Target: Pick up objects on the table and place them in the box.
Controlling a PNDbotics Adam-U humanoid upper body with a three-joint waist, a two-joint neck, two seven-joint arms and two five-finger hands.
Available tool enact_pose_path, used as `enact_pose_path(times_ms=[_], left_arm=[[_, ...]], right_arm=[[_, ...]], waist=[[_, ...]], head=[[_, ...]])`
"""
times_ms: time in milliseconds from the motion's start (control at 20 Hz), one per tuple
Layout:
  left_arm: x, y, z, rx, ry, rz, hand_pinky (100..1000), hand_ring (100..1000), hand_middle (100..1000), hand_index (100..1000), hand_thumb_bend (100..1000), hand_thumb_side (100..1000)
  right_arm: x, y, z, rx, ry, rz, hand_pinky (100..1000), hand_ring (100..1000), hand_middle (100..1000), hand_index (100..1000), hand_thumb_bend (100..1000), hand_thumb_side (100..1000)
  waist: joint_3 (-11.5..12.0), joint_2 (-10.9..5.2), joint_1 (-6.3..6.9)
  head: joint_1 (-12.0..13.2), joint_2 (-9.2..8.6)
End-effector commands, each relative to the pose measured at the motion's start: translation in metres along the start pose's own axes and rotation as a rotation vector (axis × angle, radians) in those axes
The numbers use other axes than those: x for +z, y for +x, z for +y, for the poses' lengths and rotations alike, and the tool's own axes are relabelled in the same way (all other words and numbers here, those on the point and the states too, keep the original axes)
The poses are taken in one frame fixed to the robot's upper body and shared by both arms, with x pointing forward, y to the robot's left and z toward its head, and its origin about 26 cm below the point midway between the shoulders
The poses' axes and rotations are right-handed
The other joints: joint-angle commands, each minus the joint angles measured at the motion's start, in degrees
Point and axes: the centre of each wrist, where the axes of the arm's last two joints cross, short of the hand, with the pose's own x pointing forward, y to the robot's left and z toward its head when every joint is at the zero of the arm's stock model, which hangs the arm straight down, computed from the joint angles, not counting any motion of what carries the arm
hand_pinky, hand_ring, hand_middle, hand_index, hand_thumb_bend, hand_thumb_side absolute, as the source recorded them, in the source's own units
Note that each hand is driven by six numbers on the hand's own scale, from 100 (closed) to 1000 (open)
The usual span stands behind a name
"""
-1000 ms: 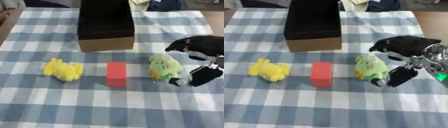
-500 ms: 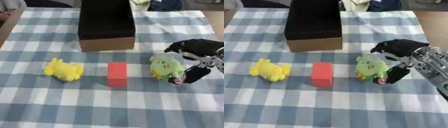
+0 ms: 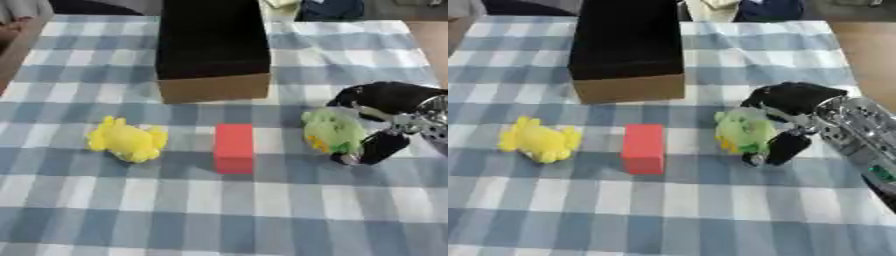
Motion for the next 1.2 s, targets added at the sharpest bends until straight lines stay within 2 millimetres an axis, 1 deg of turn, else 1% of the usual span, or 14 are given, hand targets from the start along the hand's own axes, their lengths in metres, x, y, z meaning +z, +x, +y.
enact_pose_path(times_ms=[50,300,350,450,600,650,750,800,900,1100,1200], left_arm=[[-0.007,0.006,0.002,0.003,0.002,-0.033,582,746,672,832,115,1000],[-0.007,0.006,0.002,0.001,0.002,-0.033,583,746,673,832,115,1000],[-0.007,0.006,0.002,0.001,0.002,-0.033,583,746,673,832,115,1000],[-0.007,0.006,0.002,0.000,0.001,-0.033,584,746,673,832,116,1000],[-0.007,0.006,0.003,0.000,0.002,-0.035,584,746,673,832,116,1000],[-0.007,0.006,0.003,-0.001,0.002,-0.035,584,746,673,832,116,1000],[-0.007,0.006,0.003,-0.001,0.003,-0.036,585,745,673,833,116,1000],[-0.007,0.006,0.003,-0.002,0.003,-0.036,585,745,673,833,116,1000],[-0.007,0.006,0.003,-0.002,0.002,-0.036,585,745,673,833,116,1000],[-0.007,0.006,0.003,-0.001,-0.001,-0.036,585,746,673,832,115,1000],[-0.007,0.006,0.002,-0.001,-0.009,-0.035,583,747,674,833,114,1000]], right_arm=[[0.003,-0.002,-0.009,0.008,-0.034,0.002,898,913,848,862,303,525],[0.010,0.002,-0.016,-0.001,-0.053,-0.018,895,903,827,820,230,527],[0.012,0.003,-0.018,-0.002,-0.057,-0.019,895,903,827,820,230,527],[0.017,0.004,-0.022,-0.002,-0.072,-0.018,893,897,814,808,193,501],[0.025,0.003,-0.030,-0.003,-0.113,0.005,882,883,782,779,130,435],[0.027,0.003,-0.032,-0.005,-0.126,0.011,882,882,780,778,117,429],[0.032,0.003,-0.038,-0.006,-0.158,0.020,880,877,774,771,100,385],[0.036,0.004,-0.042,-0.006,-0.179,0.023,878,874,768,764,100,356],[0.043,0.005,-0.052,-0.006,-0.220,0.026,874,869,762,758,100,337],[0.060,0.010,-0.078,0.008,-0.334,0.035,870,863,757,753,100,325],[0.065,0.013,-0.090,0.003,-0.384,0.035,867,861,756,752,100,325]], waist=[[0.15,-1.02,0.04],[0.08,-1.10,-0.04],[0.05,-1.12,-0.06],[-0.03,-1.19,-0.12],[-0.11,-1.31,-0.19],[-0.12,-1.34,-0.20],[-0.15,-1.39,-0.21],[-0.17,-1.42,-0.21],[-0.24,-1.45,-0.23],[-0.36,-1.48,-0.19],[-0.36,-1.48,-0.15]], head=[[-0.08,-0.52],[0.12,-0.57],[0.16,-0.58],[0.23,-0.64],[0.34,-0.82],[0.36,-0.87],[0.41,-0.87],[0.42,-0.81],[0.38,-0.74],[0.19,-0.64],[0.05,-0.60]])
